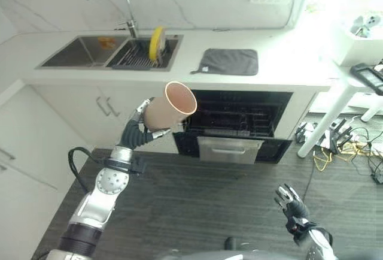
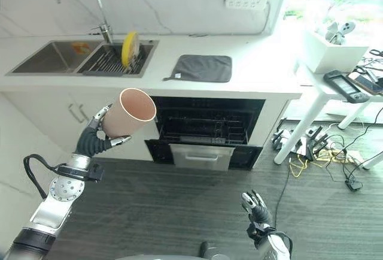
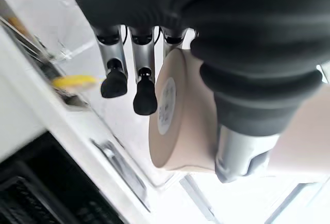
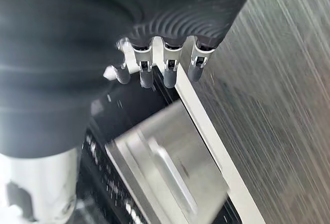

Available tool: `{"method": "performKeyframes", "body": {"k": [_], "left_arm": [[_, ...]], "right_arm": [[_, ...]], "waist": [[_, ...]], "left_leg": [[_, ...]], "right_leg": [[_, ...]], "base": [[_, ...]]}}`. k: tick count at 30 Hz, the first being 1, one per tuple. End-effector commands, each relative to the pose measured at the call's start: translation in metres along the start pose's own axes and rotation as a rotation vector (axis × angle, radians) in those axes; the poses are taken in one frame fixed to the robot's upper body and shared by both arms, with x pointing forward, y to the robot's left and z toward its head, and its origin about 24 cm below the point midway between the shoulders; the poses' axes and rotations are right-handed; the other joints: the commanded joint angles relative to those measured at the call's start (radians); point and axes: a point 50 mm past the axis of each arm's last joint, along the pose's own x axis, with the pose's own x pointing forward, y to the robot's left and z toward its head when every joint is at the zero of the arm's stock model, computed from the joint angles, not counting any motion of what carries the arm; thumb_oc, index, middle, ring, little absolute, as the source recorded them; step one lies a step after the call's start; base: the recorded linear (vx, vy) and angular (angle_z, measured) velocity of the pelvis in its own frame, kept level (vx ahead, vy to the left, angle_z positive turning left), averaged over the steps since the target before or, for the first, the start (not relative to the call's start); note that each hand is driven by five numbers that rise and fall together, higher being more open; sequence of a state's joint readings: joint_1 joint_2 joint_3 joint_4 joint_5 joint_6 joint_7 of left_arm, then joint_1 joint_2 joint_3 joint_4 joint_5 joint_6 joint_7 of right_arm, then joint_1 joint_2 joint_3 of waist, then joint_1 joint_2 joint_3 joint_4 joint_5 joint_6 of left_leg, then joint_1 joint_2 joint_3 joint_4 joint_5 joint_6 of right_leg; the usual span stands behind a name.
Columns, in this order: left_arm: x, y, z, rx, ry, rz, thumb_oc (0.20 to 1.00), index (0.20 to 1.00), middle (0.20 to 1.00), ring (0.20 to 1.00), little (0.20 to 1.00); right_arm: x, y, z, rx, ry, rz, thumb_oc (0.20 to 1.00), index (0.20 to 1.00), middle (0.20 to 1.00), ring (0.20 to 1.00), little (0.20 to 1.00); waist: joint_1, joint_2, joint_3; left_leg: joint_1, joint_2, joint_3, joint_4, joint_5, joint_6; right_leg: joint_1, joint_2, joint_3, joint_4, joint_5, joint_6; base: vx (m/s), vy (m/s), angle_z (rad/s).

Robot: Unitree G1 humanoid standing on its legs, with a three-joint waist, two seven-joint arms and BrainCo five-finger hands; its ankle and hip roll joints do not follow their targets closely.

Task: Place the dishes in the dishwasher.

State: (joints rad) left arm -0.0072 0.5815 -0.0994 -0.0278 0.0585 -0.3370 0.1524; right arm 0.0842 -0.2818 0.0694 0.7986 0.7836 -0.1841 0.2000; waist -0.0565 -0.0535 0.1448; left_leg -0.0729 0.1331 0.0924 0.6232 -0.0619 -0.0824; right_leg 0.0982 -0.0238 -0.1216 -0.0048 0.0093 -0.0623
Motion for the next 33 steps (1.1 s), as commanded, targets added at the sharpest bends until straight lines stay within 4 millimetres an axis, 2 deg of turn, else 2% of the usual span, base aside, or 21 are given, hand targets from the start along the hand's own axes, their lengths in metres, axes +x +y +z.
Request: {"method": "performKeyframes", "body": {"k": [1, 2, 3, 4, 7, 8, 10, 12, 18, 23, 25, 26, 28, 29, 30, 31, 32, 33], "left_arm": [[0.017, 0.015, 0.025, -0.002, -0.160, 0.063, 0.200, 0.200, 0.200, 0.200, 0.200], [0.017, 0.014, 0.024, -0.003, -0.158, 0.068, 0.200, 0.200, 0.200, 0.200, 0.200], [0.017, 0.014, 0.025, -0.004, -0.156, 0.074, 0.200, 0.200, 0.200, 0.200, 0.200], [0.017, 0.014, 0.025, -0.004, -0.155, 0.074, 0.200, 0.200, 0.200, 0.200, 0.200], [0.018, 0.011, 0.025, -0.014, -0.167, 0.066, 0.200, 0.200, 0.200, 0.200, 0.200], [0.019, 0.010, 0.024, -0.017, -0.171, 0.061, 0.200, 0.200, 0.200, 0.200, 0.200], [0.021, 0.009, 0.024, -0.019, -0.178, 0.048, 0.200, 0.200, 0.200, 0.200, 0.200], [0.023, 0.008, 0.023, -0.015, -0.177, 0.042, 0.200, 0.200, 0.200, 0.200, 0.200], [0.034, 0.020, 0.027, 0.040, -0.178, 0.045, 0.200, 0.200, 0.200, 0.200, 0.200], [0.036, 0.022, 0.028, 0.038, -0.170, 0.048, 0.200, 0.200, 0.200, 0.200, 0.200], [0.036, 0.019, 0.029, 0.039, -0.173, 0.029, 0.200, 0.200, 0.200, 0.200, 0.200], [0.036, 0.014, 0.033, 0.082, -0.198, 0.004, 0.200, 0.200, 0.200, 0.200, 0.200], [0.037, 0.011, 0.036, 0.099, -0.218, -0.009, 0.200, 0.200, 0.200, 0.200, 0.200], [0.042, 0.009, 0.043, 0.134, -0.255, -0.031, 0.200, 0.200, 0.200, 0.200, 0.200], [0.044, 0.009, 0.045, 0.138, -0.262, -0.033, 0.200, 0.200, 0.200, 0.200, 0.200], [0.048, 0.010, 0.048, 0.130, -0.267, -0.030, 0.200, 0.200, 0.200, 0.200, 0.200], [0.052, 0.010, 0.052, 0.123, -0.274, -0.024, 0.200, 0.200, 0.200, 0.200, 0.200], [0.054, 0.011, 0.053, 0.125, -0.269, -0.018, 0.200, 0.200, 0.200, 0.200, 0.200]], "right_arm": [[0.002, -0.004, 0.017, -0.061, -0.062, 0.021, 1.000, 1.000, 1.000, 1.000, 1.000], [0.002, -0.004, 0.017, -0.064, -0.056, 0.020, 1.000, 1.000, 1.000, 1.000, 1.000], [0.001, -0.005, 0.016, -0.065, -0.049, 0.017, 1.000, 1.000, 1.000, 1.000, 1.000], [0.001, -0.005, 0.016, -0.065, -0.049, 0.017, 1.000, 1.000, 1.000, 1.000, 1.000], [-0.003, -0.009, 0.012, -0.049, -0.045, 0.004, 1.000, 1.000, 1.000, 1.000, 1.000], [-0.003, -0.010, 0.011, -0.049, -0.046, 0.003, 1.000, 1.000, 1.000, 1.000, 1.000], [-0.004, -0.011, 0.009, -0.045, -0.053, -0.007, 1.000, 1.000, 1.000, 1.000, 1.000], [-0.004, -0.012, 0.008, -0.035, -0.055, -0.018, 1.000, 1.000, 1.000, 1.000, 1.000], [-0.003, -0.002, 0.003, -0.013, -0.050, 0.009, 1.000, 1.000, 1.000, 1.000, 1.000], [0.001, 0.009, 0.000, -0.016, -0.035, 0.025, 1.000, 1.000, 1.000, 1.000, 1.000], [0.003, 0.011, 0.000, -0.003, -0.041, 0.022, 1.000, 1.000, 1.000, 1.000, 1.000], [0.004, 0.018, 0.000, -0.005, -0.048, 0.036, 1.000, 1.000, 1.000, 1.000, 1.000], [0.003, 0.019, 0.000, -0.010, -0.048, 0.042, 1.000, 1.000, 1.000, 1.000, 1.000], [-0.001, 0.016, -0.007, -0.019, -0.029, 0.041, 1.000, 1.000, 1.000, 1.000, 1.000], [-0.002, 0.013, -0.010, -0.012, -0.017, 0.029, 1.000, 1.000, 1.000, 1.000, 1.000], [-0.004, 0.008, -0.014, 0.005, -0.007, 0.012, 1.000, 1.000, 1.000, 1.000, 1.000], [-0.006, 0.003, -0.017, 0.028, -0.005, -0.002, 1.000, 1.000, 1.000, 1.000, 1.000], [-0.007, 0.001, -0.019, 0.029, -0.004, -0.002, 1.000, 1.000, 1.000, 1.000, 1.000]], "waist": [[-0.009, 0.036, 0.007], [-0.004, 0.040, 0.008], [0.001, 0.050, 0.008], [0.001, 0.050, 0.009], [0.011, 0.068, 0.008], [0.012, 0.069, 0.005], [0.006, 0.071, -0.005], [0.004, 0.073, -0.012], [0.005, 0.072, -0.035], [0.029, 0.060, -0.046], [0.036, 0.058, -0.048], [0.029, 0.054, -0.040], [0.020, 0.056, -0.034], [0.001, 0.061, -0.022], [-0.001, 0.058, -0.018], [-0.001, 0.058, -0.016], [-0.003, 0.059, -0.011], [-0.007, 0.056, -0.007]], "left_leg": [[0.096, -0.047, 0.037, -0.404, 0.015, 0.039], [0.108, -0.063, 0.021, -0.478, 0.025, 0.034], [0.103, -0.055, 0.018, -0.575, 0.059, 0.018], [0.111, -0.056, 0.019, -0.587, 0.065, 0.018], [0.083, -0.016, 0.046, -0.693, 0.157, -0.025], [0.080, -0.010, 0.059, -0.695, 0.159, -0.028], [0.089, 0.000, 0.093, -0.700, 0.151, -0.024], [0.100, -0.002, 0.094, -0.702, 0.144, -0.022], [0.137, -0.045, 0.063, -0.710, 0.095, 0.009], [0.142, -0.067, 0.069, -0.710, 0.075, 0.035], [0.138, -0.075, 0.074, -0.710, 0.073, 0.053], [0.135, -0.091, 0.074, -0.710, 0.073, 0.078], [0.137, -0.097, 0.069, -0.710, 0.069, 0.087], [0.142, -0.105, 0.048, -0.710, 0.059, 0.094], [0.148, -0.107, 0.046, -0.710, 0.055, 0.090], [0.151, -0.101, 0.046, -0.710, 0.058, 0.078], [0.158, -0.092, 0.045, -0.710, 0.055, 0.065], [0.167, -0.085, 0.051, -0.710, 0.044, 0.057]], "right_leg": [[0.014, -0.038, 0.037, 0.020, -0.023, 0.132], [0.025, -0.035, 0.041, 0.011, -0.026, 0.138], [0.043, -0.026, 0.040, -0.001, -0.034, 0.141], [0.046, -0.027, 0.040, -0.003, -0.034, 0.141], [0.105, -0.025, 0.009, -0.030, -0.071, 0.142], [0.116, -0.031, -0.004, -0.036, -0.075, 0.145], [0.123, -0.049, -0.030, -0.044, -0.076, 0.153], [0.119, -0.060, -0.038, -0.043, -0.072, 0.161], [0.098, -0.107, -0.058, -0.040, -0.045, 0.207], [0.087, -0.141, -0.079, -0.005, -0.050, 0.234], [0.075, -0.137, -0.076, 0.057, -0.069, 0.235], [0.020, -0.126, -0.049, 0.207, -0.046, 0.246], [-0.030, -0.119, -0.022, 0.293, -0.029, 0.248], [-0.124, -0.105, 0.004, 0.407, -0.003, 0.241], [-0.134, -0.119, -0.010, 0.388, 0.006, 0.235], [-0.118, -0.142, -0.023, 0.289, -0.010, 0.224], [-0.097, -0.166, -0.031, 0.183, -0.002, 0.222], [-0.094, -0.198, -0.028, 0.107, 0.050, 0.235]], "base": [[0.27, 0.104, -0.22], [0.21, 0.114, -0.06], [0.15, 0.076, -0.20], [0.15, 0.085, -0.29], [0.15, 0.117, -0.36], [0.14, 0.149, -0.41], [0.10, 0.130, -0.21], [0.09, 0.126, -0.03], [0.11, 0.149, 0.17], [0.09, 0.115, 0.02], [0.07, 0.144, -0.17], [0.03, 0.150, -0.19], [0.01, 0.105, -0.06], [0.03, 0.036, 0.01], [0.05, -0.026, 0.04], [0.08, -0.168, 0.10], [0.09, -0.257, 0.19], [0.09, -0.294, 0.21]]}}
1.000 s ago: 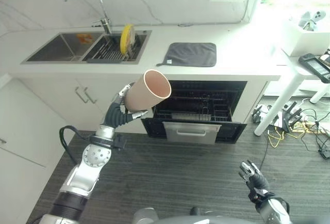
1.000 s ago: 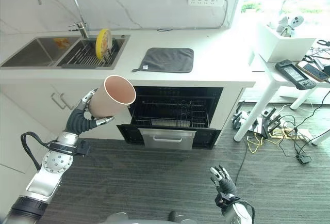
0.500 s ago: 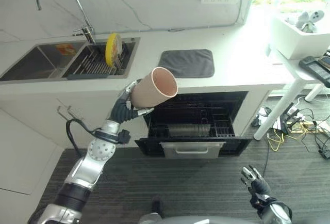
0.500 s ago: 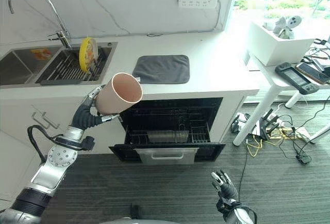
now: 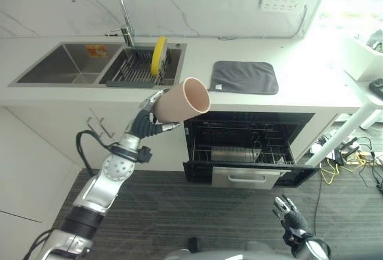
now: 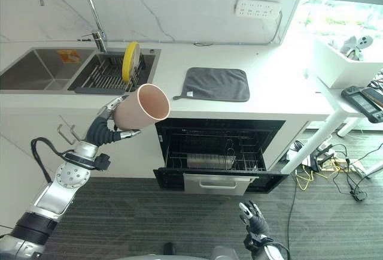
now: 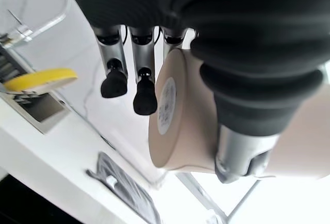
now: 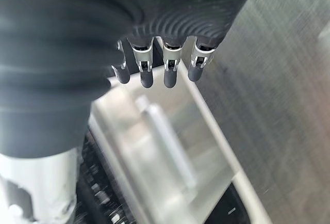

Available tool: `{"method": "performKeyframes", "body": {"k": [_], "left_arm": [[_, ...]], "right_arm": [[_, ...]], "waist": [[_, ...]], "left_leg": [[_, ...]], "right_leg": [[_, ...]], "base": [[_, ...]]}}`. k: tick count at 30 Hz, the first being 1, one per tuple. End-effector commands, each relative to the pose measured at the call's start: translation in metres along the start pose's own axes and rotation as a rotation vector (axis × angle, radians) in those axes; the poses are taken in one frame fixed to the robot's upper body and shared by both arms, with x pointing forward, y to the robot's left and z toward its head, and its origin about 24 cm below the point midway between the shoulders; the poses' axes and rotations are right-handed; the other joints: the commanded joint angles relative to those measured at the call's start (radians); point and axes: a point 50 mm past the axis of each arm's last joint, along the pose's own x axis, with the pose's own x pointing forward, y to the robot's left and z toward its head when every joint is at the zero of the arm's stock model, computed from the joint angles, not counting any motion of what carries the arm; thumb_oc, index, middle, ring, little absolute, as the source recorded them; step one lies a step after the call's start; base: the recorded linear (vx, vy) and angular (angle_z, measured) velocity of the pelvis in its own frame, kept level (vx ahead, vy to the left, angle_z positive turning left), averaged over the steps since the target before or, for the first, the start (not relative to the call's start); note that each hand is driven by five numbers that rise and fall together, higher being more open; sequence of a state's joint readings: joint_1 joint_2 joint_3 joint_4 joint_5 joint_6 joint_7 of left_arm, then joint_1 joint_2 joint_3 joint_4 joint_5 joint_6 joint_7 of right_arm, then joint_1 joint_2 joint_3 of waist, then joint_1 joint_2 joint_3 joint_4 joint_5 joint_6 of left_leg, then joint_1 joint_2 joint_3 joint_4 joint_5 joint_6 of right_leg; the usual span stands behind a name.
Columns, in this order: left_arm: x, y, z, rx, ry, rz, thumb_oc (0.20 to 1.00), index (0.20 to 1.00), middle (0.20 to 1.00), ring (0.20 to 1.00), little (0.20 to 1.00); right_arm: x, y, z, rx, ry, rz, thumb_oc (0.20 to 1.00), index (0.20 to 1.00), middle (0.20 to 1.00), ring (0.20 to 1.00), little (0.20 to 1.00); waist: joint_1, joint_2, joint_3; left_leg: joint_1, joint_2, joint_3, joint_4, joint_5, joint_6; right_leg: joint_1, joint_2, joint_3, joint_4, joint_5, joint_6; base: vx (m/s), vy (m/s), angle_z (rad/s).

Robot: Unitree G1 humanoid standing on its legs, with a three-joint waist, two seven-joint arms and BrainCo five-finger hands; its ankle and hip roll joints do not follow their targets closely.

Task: Place the dishes in the dishwasher.

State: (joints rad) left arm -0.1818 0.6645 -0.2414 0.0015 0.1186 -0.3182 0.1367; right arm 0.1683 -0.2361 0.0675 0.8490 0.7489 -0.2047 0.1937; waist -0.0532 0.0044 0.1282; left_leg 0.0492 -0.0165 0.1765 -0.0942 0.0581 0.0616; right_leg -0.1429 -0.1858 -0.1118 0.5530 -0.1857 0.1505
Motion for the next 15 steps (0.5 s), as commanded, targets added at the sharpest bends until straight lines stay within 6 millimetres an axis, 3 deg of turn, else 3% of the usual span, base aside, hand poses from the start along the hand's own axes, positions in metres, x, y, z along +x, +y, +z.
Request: {"method": "performKeyframes", "body": {"k": [1, 3, 5, 8, 12, 15], "left_arm": [[0.021, 0.031, 0.026, 0.018, -0.116, 0.139, 0.200, 0.200, 0.200, 0.200, 0.200], [0.010, 0.035, 0.019, 0.024, -0.064, 0.196, 0.200, 0.200, 0.200, 0.200, 0.200], [0.006, 0.034, 0.018, 0.019, -0.059, 0.203, 0.200, 0.200, 0.200, 0.200, 0.200], [-0.002, 0.031, 0.019, 0.018, -0.060, 0.215, 0.200, 0.200, 0.200, 0.200, 0.200], [-0.004, 0.029, 0.015, -0.008, -0.051, 0.238, 0.200, 0.200, 0.200, 0.200, 0.200], [-0.006, 0.026, 0.014, -0.022, -0.057, 0.243, 0.200, 0.200, 0.200, 0.200, 0.200]], "right_arm": [[0.012, 0.017, 0.020, 0.020, -0.100, 0.083, 1.000, 1.000, 1.000, 1.000, 1.000], [0.014, 0.034, 0.017, -0.036, -0.053, 0.206, 1.000, 1.000, 1.000, 1.000, 1.000], [0.013, 0.038, 0.016, -0.035, -0.046, 0.217, 1.000, 1.000, 1.000, 1.000, 1.000], [0.011, 0.038, 0.019, -0.037, -0.056, 0.238, 1.000, 1.000, 1.000, 1.000, 1.000], [0.008, 0.032, 0.026, -0.043, -0.077, 0.237, 1.000, 1.000, 1.000, 1.000, 1.000], [0.009, 0.028, 0.035, -0.061, -0.115, 0.211, 1.000, 1.000, 1.000, 1.000, 1.000]], "waist": [[-0.014, -0.005, 0.014], [-0.002, -0.016, 0.007], [-0.003, -0.019, 0.002], [-0.012, -0.023, -0.003], [-0.029, -0.031, 0.011], [-0.022, -0.031, 0.028]], "left_leg": [[0.056, 0.075, -0.022, 0.007, -0.084, -0.095], [0.074, 0.143, 0.023, 0.007, -0.084, -0.123], [0.076, 0.163, 0.038, 0.007, -0.076, -0.132], [0.084, 0.219, 0.052, 0.012, -0.044, -0.154], [0.058, 0.236, 0.035, 0.124, -0.059, -0.162], [0.010, 0.201, -0.005, 0.219, -0.089, -0.155]], "right_leg": [[0.144, -0.064, -0.041, -0.499, 0.293, 0.037], [0.191, -0.069, -0.094, -0.570, 0.281, 0.061], [0.203, -0.055, -0.100, -0.574, 0.261, 0.062], [0.219, 0.006, -0.073, -0.556, 0.201, 0.026], [0.230, 0.044, -0.049, -0.538, 0.180, -0.015], [0.243, 0.048, -0.038, -0.526, 0.167, -0.032]], "base": [[0.08, -0.455, 0.15], [0.08, -0.552, 0.08], [0.05, -0.256, -0.02], [0.07, -0.310, 0.11], [0.05, -0.228, 0.05], [0.06, -0.050, 0.00]]}}
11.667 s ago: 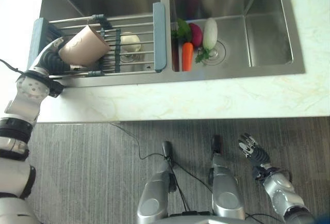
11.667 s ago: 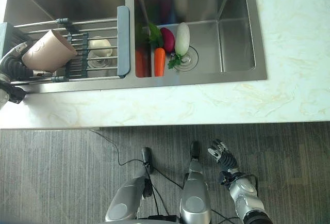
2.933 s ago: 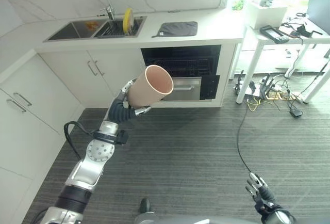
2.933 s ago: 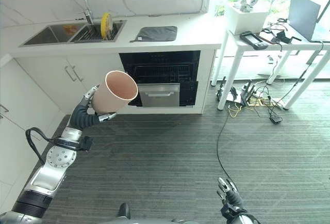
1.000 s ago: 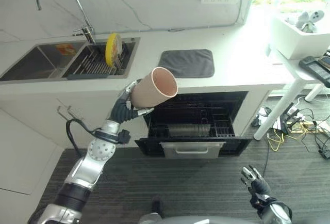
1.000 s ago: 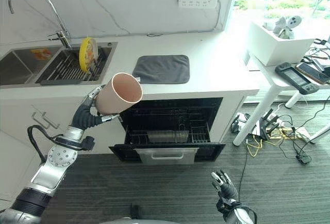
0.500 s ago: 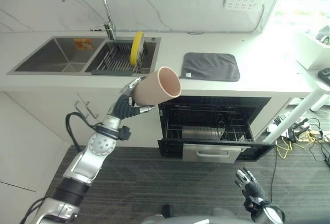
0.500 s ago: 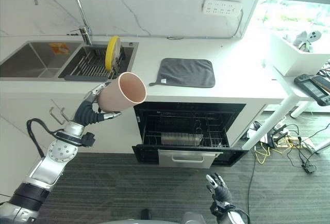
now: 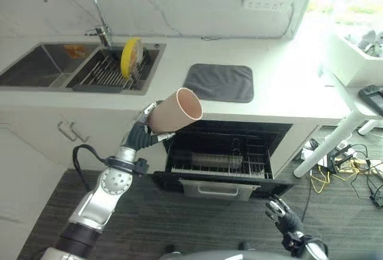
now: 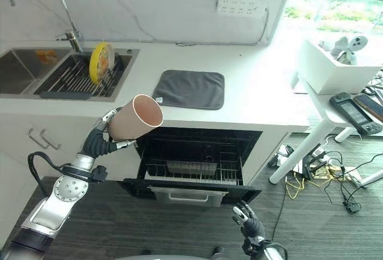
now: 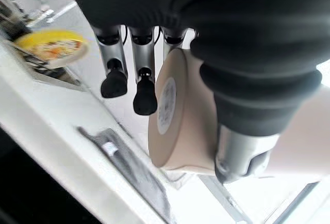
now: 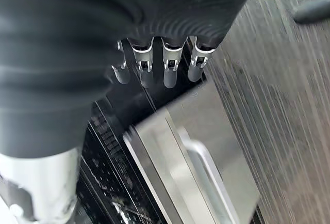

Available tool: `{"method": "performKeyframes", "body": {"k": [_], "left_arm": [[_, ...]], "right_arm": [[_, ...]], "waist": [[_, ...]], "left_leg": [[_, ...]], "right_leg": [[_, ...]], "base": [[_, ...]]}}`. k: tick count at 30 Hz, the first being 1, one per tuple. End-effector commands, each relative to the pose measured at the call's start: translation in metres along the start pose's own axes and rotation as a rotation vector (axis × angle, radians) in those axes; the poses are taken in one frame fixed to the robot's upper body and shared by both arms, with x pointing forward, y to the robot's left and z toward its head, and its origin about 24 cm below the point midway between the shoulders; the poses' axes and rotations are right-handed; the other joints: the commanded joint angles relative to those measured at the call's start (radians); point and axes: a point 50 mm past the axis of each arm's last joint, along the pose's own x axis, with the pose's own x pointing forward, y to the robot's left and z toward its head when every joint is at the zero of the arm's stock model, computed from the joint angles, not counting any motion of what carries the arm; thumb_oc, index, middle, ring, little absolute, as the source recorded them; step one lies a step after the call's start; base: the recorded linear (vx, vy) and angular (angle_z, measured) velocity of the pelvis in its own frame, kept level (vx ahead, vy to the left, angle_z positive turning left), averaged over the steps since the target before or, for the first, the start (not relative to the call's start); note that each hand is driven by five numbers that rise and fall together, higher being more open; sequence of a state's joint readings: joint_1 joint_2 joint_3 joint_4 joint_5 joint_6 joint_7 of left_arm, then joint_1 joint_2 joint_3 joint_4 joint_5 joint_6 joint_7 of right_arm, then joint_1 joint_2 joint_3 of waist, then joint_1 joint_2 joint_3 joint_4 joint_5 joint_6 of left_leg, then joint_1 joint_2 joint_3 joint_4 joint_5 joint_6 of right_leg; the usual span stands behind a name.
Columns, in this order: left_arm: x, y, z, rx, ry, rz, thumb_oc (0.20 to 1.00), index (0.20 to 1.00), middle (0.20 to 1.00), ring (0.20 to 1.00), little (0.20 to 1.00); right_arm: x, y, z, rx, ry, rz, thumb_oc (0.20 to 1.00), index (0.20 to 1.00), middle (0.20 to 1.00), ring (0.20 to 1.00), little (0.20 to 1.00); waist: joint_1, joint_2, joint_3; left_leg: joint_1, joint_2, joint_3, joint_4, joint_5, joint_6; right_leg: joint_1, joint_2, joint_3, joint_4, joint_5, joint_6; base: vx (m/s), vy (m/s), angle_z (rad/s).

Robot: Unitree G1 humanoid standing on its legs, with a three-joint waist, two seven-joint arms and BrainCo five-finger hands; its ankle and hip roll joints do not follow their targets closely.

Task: Place the dishes in the dishwasher.

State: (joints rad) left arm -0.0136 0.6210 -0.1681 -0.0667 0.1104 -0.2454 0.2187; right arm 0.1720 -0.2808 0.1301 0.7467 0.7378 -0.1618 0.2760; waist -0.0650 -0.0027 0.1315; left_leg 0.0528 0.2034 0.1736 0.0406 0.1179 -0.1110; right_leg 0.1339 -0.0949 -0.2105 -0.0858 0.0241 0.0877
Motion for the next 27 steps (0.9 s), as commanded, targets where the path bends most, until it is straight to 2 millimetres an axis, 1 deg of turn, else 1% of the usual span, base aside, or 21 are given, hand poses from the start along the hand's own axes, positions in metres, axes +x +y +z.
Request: {"method": "performKeyframes", "body": {"k": [1, 2, 3, 4, 5, 6, 7, 8, 9, 10, 12, 14, 16, 17, 18, 20, 21, 23, 25, 27], "left_arm": [[0.025, 0.023, 0.035, -0.003, -0.223, 0.126, 0.200, 0.200, 0.200, 0.200, 0.200], [0.025, 0.020, 0.033, -0.006, -0.217, 0.110, 0.200, 0.200, 0.200, 0.200, 0.200], [0.027, 0.019, 0.031, -0.017, -0.207, 0.107, 0.200, 0.200, 0.200, 0.200, 0.200], [0.027, 0.019, 0.029, -0.040, -0.190, 0.107, 0.200, 0.200, 0.200, 0.200, 0.200], [0.026, 0.022, 0.024, -0.097, -0.145, 0.111, 0.200, 0.200, 0.200, 0.200, 0.200], [0.023, 0.023, 0.018, -0.144, -0.106, 0.111, 0.200, 0.200, 0.200, 0.200, 0.200], [0.019, 0.019, 0.007, -0.208, -0.040, 0.115, 0.200, 0.200, 0.200, 0.200, 0.200], [0.019, 0.016, 0.001, -0.242, -0.007, 0.116, 0.200, 0.200, 0.200, 0.200, 0.200], [0.020, 0.006, -0.006, -0.248, 0.035, 0.109, 0.200, 0.200, 0.200, 0.200, 0.200], [0.023, -0.001, -0.012, -0.270, 0.070, 0.098, 0.200, 0.200, 0.200, 0.200, 0.200], [0.025, -0.011, -0.018, -0.305, 0.121, 0.078, 0.200, 0.200, 0.200, 0.200, 0.200], [0.025, -0.018, -0.029, -0.344, 0.193, 0.091, 0.200, 0.200, 0.200, 0.200, 0.200], [0.025, -0.022, -0.033, -0.356, 0.225, 0.096, 0.200, 0.200, 0.200, 0.200, 0.200], [0.024, -0.024, -0.035, -0.360, 0.234, 0.092, 0.200, 0.200, 0.200, 0.200, 0.200], [0.023, -0.028, -0.036, -0.368, 0.242, 0.082, 0.200, 0.200, 0.200, 0.200, 0.200], [0.023, -0.037, -0.035, -0.420, 0.258, 0.046, 0.200, 0.200, 0.200, 0.200, 0.200], [0.023, -0.044, -0.032, -0.462, 0.258, 0.010, 0.200, 0.200, 0.200, 0.200, 0.200], [0.025, -0.051, -0.022, -0.468, 0.221, -0.045, 0.200, 0.200, 0.200, 0.200, 0.200], [0.026, -0.055, -0.015, -0.457, 0.191, -0.075, 0.200, 0.200, 0.200, 0.200, 0.200], [0.029, -0.060, -0.003, -0.428, 0.136, -0.125, 0.200, 0.200, 0.200, 0.200, 0.200]], "right_arm": [[0.010, 0.008, 0.030, 0.014, -0.151, 0.023, 1.000, 1.000, 1.000, 1.000, 1.000], [0.010, 0.004, 0.044, 0.060, -0.222, -0.023, 1.000, 1.000, 1.000, 1.000, 1.000], [0.009, 0.000, 0.052, 0.105, -0.276, -0.069, 1.000, 1.000, 1.000, 1.000, 1.000], [0.006, -0.002, 0.064, 0.127, -0.353, -0.086, 1.000, 1.000, 1.000, 1.000, 1.000], [0.002, 0.010, 0.081, 0.092, -0.430, -0.012, 1.000, 1.000, 1.000, 1.000, 1.000], [-0.002, 0.022, 0.089, 0.031, -0.474, 0.048, 1.000, 1.000, 1.000, 1.000, 1.000], [-0.011, 0.034, 0.102, -0.039, -0.532, 0.119, 1.000, 1.000, 1.000, 1.000, 1.000], [-0.014, 0.038, 0.109, -0.074, -0.559, 0.147, 1.000, 1.000, 1.000, 1.000, 1.000], [-0.016, 0.044, 0.120, -0.104, -0.592, 0.166, 1.000, 1.000, 1.000, 1.000, 1.000], [-0.015, 0.050, 0.131, -0.094, -0.620, 0.156, 1.000, 1.000, 1.000, 1.000, 1.000], [-0.015, 0.054, 0.142, -0.060, -0.674, 0.118, 1.000, 1.000, 1.000, 1.000, 1.000], [-0.021, 0.056, 0.157, -0.093, -0.747, 0.041, 1.000, 1.000, 1.000, 1.000, 1.000], [-0.028, 0.064, 0.169, -0.115, -0.801, 0.064, 1.000, 1.000, 1.000, 1.000, 1.000], [-0.033, 0.070, 0.174, -0.138, -0.829, 0.095, 1.000, 1.000, 1.000, 1.000, 1.000], [-0.038, 0.080, 0.181, -0.174, -0.860, 0.165, 1.000, 1.000, 1.000, 1.000, 1.000], [-0.040, 0.100, 0.187, -0.223, -0.856, 0.305, 1.000, 1.000, 1.000, 1.000, 1.000], [-0.038, 0.114, 0.185, -0.231, -0.808, 0.406, 1.000, 1.000, 1.000, 1.000, 1.000], [-0.037, 0.130, 0.183, -0.215, -0.767, 0.507, 1.000, 1.000, 1.000, 1.000, 1.000], [-0.033, 0.137, 0.179, -0.149, -0.725, 0.559, 1.000, 1.000, 1.000, 1.000, 1.000], [-0.024, 0.148, 0.170, -0.055, -0.648, 0.602, 1.000, 1.000, 1.000, 1.000, 1.000]], "waist": [[-0.004, -0.009, 0.032], [-0.010, 0.005, 0.030], [-0.016, 0.014, 0.022], [-0.025, 0.023, 0.014], [-0.034, 0.025, 0.008], [-0.041, 0.024, 0.005], [-0.054, 0.019, 0.000], [-0.059, 0.016, -0.003], [-0.068, 0.011, -0.007], [-0.074, 0.007, -0.010], [-0.080, 0.005, -0.016], [-0.100, 0.008, -0.023], [-0.111, 0.010, -0.026], [-0.114, 0.011, -0.028], [-0.116, 0.011, -0.030], [-0.113, 0.010, -0.035], [-0.105, 0.007, -0.037], [-0.088, 0.002, -0.043], [-0.075, 0.001, -0.047], [-0.055, 0.000, -0.052]], "left_leg": [[0.008, -0.033, -0.026, 0.010, -0.121, 0.008], [0.037, -0.024, -0.024, -0.057, -0.091, -0.003], [0.060, -0.034, -0.033, -0.104, -0.086, -0.002], [0.073, -0.038, -0.027, -0.128, -0.092, -0.003], [0.077, -0.042, -0.026, -0.128, -0.106, -0.002], [0.083, -0.046, -0.023, -0.128, -0.113, 0.002], [0.091, -0.052, -0.019, -0.128, -0.125, 0.010], [0.094, -0.055, -0.015, -0.128, -0.130, 0.014], [0.099, -0.057, -0.002, -0.128, -0.134, 0.019], [0.102, -0.060, 0.004, -0.128, -0.138, 0.024], [0.108, -0.065, 0.013, -0.128, -0.146, 0.034], [0.118, -0.066, 0.037, -0.128, -0.152, 0.044], [0.124, -0.067, 0.049, -0.128, -0.157, 0.048], [0.127, -0.066, 0.055, -0.128, -0.158, 0.049], [0.129, -0.066, 0.060, -0.128, -0.159, 0.050], [0.130, -0.067, 0.063, -0.128, -0.162, 0.050], [0.130, -0.067, 0.061, -0.128, -0.163, 0.050], [0.128, -0.067, 0.056, -0.128, -0.163, 0.047], [0.125, -0.066, 0.051, -0.128, -0.163, 0.045], [0.120, -0.068, 0.036, -0.128, -0.165, 0.045]], "right_leg": [[-0.024, -0.038, 0.062, 0.108, -0.051, 0.035], [-0.011, -0.043, 0.047, 0.095, -0.054, 0.039], [-0.006, -0.051, 0.040, 0.078, -0.044, 0.049], [0.000, -0.060, 0.026, 0.057, -0.033, 0.061], [0.004, -0.074, 0.012, 0.038, -0.017, 0.075], [0.005, -0.082, 0.012, 0.028, -0.008, 0.084], [-0.001, -0.085, 0.032, 0.024, -0.003, 0.091], [-0.006, -0.085, 0.045, 0.028, -0.006, 0.092], [-0.011, -0.086, 0.058, 0.036, -0.010, 0.094], [-0.014, -0.087, 0.065, 0.037, -0.009, 0.095], [-0.017, -0.086, 0.083, 0.038, -0.007, 0.097], [-0.020, -0.088, 0.107, 0.033, -0.002, 0.102], [-0.021, -0.089, 0.120, 0.029, 0.003, 0.106], [-0.021, -0.089, 0.126, 0.026, 0.005, 0.107], [-0.022, -0.090, 0.130, 0.023, 0.008, 0.108], [-0.019, -0.090, 0.136, 0.016, 0.010, 0.109], [-0.018, -0.091, 0.133, 0.014, 0.010, 0.109], [-0.014, -0.094, 0.123, 0.008, 0.013, 0.110], [-0.014, -0.096, 0.115, 0.004, 0.015, 0.111], [-0.011, -0.099, 0.100, -0.001, 0.017, 0.112]], "base": [[0.11, 0.155, -0.10], [0.14, 0.216, -0.13], [0.16, 0.228, -0.03], [0.11, 0.189, -0.06], [0.08, 0.142, -0.08], [0.06, 0.099, -0.14], [0.04, 0.069, -0.23], [0.02, 0.082, -0.29], [-0.01, 0.075, -0.40], [-0.02, 0.067, -0.34], [0.00, 0.042, -0.35], [0.00, 0.049, -0.30], [0.00, 0.035, -0.41], [0.00, 0.021, -0.41], [0.00, 0.021, -0.28], [0.00, 0.008, -0.16], [-0.01, -0.011, -0.10], [0.00, 0.000, 0.00], [0.00, -0.022, 0.08], [-0.01, -0.029, 0.19]]}}
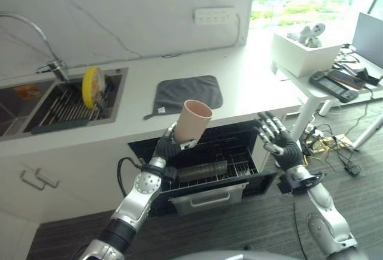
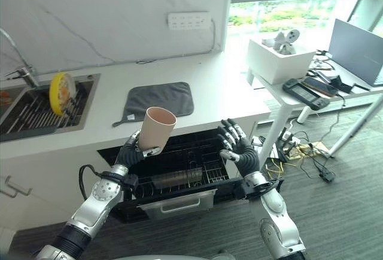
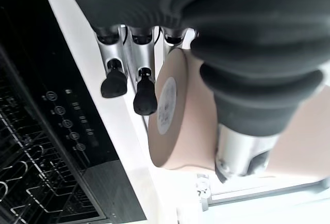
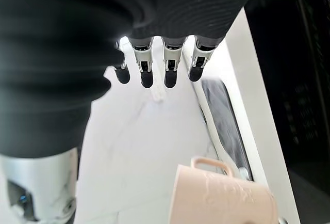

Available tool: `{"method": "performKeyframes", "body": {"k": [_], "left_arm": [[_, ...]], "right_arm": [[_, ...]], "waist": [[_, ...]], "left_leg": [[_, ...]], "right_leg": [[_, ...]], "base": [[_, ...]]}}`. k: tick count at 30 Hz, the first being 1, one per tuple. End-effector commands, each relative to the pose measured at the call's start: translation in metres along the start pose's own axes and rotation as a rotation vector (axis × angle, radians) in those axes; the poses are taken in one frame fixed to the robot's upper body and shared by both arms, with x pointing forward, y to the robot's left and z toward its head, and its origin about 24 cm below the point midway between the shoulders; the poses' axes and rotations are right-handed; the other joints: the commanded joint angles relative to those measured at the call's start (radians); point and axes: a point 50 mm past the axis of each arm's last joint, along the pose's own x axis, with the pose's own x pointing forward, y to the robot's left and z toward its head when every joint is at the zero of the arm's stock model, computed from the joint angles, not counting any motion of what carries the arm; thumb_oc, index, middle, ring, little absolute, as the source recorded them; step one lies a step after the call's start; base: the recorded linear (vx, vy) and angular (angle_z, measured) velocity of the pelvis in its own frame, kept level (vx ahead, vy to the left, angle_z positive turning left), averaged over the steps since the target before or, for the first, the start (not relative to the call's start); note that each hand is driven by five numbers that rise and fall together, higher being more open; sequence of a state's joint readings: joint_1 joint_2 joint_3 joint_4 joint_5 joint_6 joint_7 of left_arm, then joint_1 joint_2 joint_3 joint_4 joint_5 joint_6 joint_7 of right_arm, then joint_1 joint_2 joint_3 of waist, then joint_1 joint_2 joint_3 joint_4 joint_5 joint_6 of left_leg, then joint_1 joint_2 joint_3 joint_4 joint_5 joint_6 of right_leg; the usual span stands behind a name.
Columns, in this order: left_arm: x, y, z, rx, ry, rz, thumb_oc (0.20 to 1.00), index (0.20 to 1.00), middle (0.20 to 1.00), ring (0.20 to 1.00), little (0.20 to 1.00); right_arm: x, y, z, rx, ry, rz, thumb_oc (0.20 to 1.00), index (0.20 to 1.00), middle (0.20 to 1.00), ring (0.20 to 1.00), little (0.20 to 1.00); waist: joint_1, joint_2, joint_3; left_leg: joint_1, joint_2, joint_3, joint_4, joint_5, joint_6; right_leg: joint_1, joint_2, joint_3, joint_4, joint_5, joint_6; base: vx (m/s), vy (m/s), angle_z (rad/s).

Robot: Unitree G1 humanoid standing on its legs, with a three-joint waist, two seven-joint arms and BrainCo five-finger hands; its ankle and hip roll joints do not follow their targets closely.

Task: Place the dishes in the dishwasher.

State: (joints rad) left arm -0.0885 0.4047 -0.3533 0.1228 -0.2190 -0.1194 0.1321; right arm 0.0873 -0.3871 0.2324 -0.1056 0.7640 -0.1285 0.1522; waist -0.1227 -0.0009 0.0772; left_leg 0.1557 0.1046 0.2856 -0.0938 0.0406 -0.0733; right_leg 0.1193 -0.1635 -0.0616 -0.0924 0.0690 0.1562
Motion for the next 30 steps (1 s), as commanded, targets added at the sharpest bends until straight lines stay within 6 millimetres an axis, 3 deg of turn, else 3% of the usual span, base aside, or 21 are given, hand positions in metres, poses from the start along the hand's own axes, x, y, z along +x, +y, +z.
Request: {"method": "performKeyframes", "body": {"k": [1, 7, 12, 25, 30], "left_arm": [[0.017, 0.011, 0.040, 0.122, -0.181, -0.026, 0.200, 0.200, 0.200, 0.200, 0.200], [0.013, 0.008, 0.068, 0.313, -0.333, -0.067, 0.200, 0.200, 0.200, 0.200, 0.200], [0.010, 0.006, 0.077, 0.388, -0.382, -0.084, 0.200, 0.200, 0.200, 0.200, 0.200], [0.021, -0.006, 0.075, 0.517, -0.343, -0.105, 0.200, 0.200, 0.200, 0.200, 0.200], [0.023, -0.007, 0.073, 0.503, -0.330, -0.104, 0.200, 0.200, 0.200, 0.200, 0.200]], "right_arm": [[0.017, 0.008, 0.013, 0.099, -0.074, 0.049, 1.000, 1.000, 1.000, 1.000, 1.000], [0.027, 0.020, 0.014, 0.127, -0.045, 0.094, 1.000, 1.000, 1.000, 1.000, 1.000], [0.029, 0.021, 0.016, 0.115, -0.034, 0.104, 1.000, 1.000, 1.000, 1.000, 1.000], [0.058, 0.052, 0.034, -0.204, 0.074, 0.265, 1.000, 1.000, 1.000, 1.000, 1.000], [0.061, 0.057, 0.033, -0.199, 0.092, 0.284, 1.000, 1.000, 1.000, 1.000, 1.000]], "waist": [[0.014, 0.000, 0.000], [0.044, -0.006, -0.007], [0.054, -0.009, -0.010], [0.077, -0.021, -0.022], [0.078, -0.022, -0.023]], "left_leg": [[0.014, 0.031, -0.084, 0.007, -0.085, 0.006], [0.005, 0.033, -0.100, 0.007, -0.080, -0.001], [0.000, 0.035, -0.107, 0.007, -0.076, -0.004], [-0.004, 0.037, -0.114, 0.007, -0.072, -0.009], [-0.003, 0.038, -0.114, 0.007, -0.071, -0.009]], "right_leg": [[0.004, -0.032, -0.058, 0.005, -0.028, 0.043], [0.010, -0.034, -0.084, 0.005, -0.031, 0.043], [0.011, -0.033, -0.092, 0.005, -0.030, 0.042], [0.014, -0.029, -0.093, 0.005, -0.034, 0.040], [0.014, -0.028, -0.093, 0.005, -0.034, 0.039]], "base": [[-0.01, -0.020, 0.14], [-0.01, -0.014, 0.15], [-0.01, -0.009, 0.13], [0.00, -0.002, 0.01], [0.00, 0.000, 0.00]]}}
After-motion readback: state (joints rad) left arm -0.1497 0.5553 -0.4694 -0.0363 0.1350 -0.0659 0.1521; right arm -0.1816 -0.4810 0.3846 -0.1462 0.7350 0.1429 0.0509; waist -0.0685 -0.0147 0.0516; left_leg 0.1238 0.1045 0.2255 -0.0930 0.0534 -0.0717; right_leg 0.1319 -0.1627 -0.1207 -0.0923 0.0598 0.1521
